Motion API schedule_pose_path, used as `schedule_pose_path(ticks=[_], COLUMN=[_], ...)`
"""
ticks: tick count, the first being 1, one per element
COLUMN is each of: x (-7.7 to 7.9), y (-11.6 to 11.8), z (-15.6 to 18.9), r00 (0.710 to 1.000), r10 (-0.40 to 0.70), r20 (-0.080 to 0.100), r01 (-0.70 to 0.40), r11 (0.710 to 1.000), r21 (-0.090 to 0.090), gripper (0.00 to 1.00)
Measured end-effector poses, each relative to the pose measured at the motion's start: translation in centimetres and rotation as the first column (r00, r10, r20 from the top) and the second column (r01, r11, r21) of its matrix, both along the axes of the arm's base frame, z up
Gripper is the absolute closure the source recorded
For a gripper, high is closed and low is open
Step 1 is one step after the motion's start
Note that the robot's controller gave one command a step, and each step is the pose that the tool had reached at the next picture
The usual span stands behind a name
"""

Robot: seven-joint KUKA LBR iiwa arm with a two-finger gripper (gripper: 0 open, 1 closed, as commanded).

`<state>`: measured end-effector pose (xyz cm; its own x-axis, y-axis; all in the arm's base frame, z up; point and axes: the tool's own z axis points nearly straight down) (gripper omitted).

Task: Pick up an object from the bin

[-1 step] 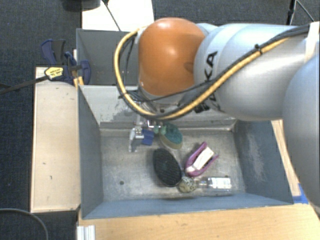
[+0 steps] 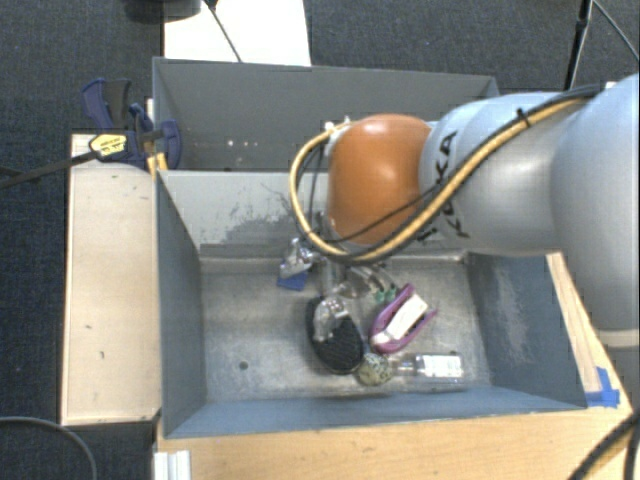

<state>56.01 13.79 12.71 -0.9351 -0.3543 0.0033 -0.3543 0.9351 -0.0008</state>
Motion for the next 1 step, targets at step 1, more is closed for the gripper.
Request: schedule_pose_path(ticks=[1], x=[-0.59], y=[-7.34], z=[-3.10], r00=[0.960], r10=[-0.281], r20=[0.000], r01=[0.281], r11=[0.959], r21=[0.025], gripper=[0.00])
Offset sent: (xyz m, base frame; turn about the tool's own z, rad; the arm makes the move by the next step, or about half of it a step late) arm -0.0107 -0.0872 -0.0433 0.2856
